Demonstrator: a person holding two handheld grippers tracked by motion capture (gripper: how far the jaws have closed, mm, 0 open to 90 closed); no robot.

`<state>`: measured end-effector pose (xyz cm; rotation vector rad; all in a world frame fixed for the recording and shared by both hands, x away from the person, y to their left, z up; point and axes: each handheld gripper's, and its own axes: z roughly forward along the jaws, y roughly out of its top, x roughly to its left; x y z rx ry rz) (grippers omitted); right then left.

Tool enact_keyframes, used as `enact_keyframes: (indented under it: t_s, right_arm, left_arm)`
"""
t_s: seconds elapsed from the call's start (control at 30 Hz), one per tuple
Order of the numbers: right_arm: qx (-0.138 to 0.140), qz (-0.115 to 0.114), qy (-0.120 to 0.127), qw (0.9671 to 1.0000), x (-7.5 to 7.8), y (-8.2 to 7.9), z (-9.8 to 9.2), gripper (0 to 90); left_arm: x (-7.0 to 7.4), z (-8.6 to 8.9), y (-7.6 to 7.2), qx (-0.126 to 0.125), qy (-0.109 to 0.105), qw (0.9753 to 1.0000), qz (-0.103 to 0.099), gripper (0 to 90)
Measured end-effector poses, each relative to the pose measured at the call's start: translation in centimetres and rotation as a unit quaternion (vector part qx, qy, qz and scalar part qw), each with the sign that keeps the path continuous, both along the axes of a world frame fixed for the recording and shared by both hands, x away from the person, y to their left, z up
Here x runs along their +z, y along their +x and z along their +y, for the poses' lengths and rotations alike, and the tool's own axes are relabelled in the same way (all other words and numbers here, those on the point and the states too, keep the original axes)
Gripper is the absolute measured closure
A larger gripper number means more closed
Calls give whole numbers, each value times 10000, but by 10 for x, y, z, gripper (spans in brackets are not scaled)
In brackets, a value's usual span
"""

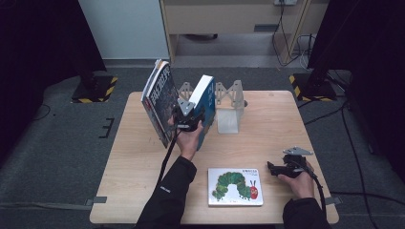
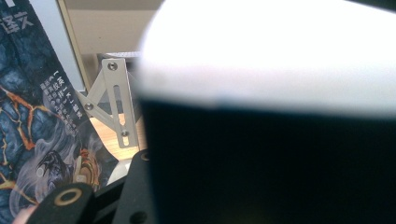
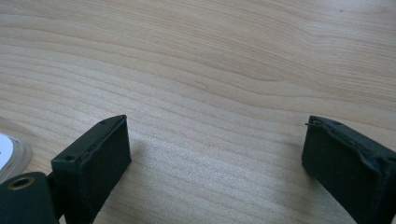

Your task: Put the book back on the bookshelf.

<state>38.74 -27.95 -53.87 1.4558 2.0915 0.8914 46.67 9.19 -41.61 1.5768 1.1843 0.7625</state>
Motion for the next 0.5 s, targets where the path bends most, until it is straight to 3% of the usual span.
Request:
enact_keyframes:
  t_s: [0.43,0.5]
  right_arm:
    - [7,-13,-3,10000,0,0,0,79]
    - [7,-12,-4,10000,0,0,0,79]
  left_arm:
    - [-6,-4,1,54,61,9998,-181,591]
    - [-7,-1,-2,-5,65,9999,-123,576]
